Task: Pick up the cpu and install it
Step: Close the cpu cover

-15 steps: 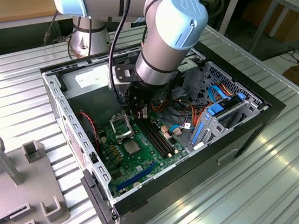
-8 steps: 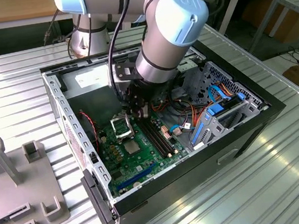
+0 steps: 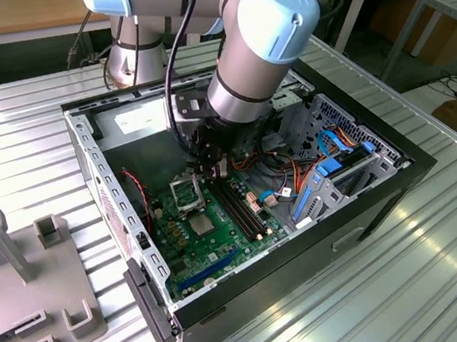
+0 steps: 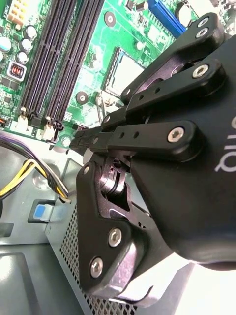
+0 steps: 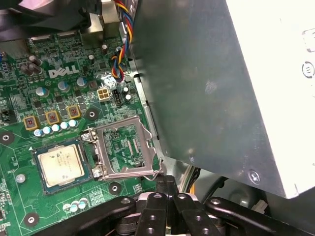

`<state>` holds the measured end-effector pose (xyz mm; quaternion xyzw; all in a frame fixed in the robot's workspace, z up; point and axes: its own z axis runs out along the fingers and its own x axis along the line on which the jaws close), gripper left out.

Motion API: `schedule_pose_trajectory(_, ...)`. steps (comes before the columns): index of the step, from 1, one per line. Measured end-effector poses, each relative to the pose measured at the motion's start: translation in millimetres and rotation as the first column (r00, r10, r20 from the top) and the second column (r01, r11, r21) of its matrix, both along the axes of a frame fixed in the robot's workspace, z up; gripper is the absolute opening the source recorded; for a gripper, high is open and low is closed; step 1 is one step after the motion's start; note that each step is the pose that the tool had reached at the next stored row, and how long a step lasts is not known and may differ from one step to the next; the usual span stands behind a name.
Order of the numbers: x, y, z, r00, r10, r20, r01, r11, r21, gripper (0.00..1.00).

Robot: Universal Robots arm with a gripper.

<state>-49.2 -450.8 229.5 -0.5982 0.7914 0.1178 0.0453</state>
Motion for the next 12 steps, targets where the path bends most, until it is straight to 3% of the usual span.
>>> schedule_pose_trajectory(4,-0.3,0.0,2.0,1.0000,0.000,0.0000,0.000,0.9999,-0.0145,0.11)
schedule_pose_trajectory(12,-0.6,0.1,8.6,1.0000,0.000,0.0001,0.000,0.9997,-0.0257,0.11)
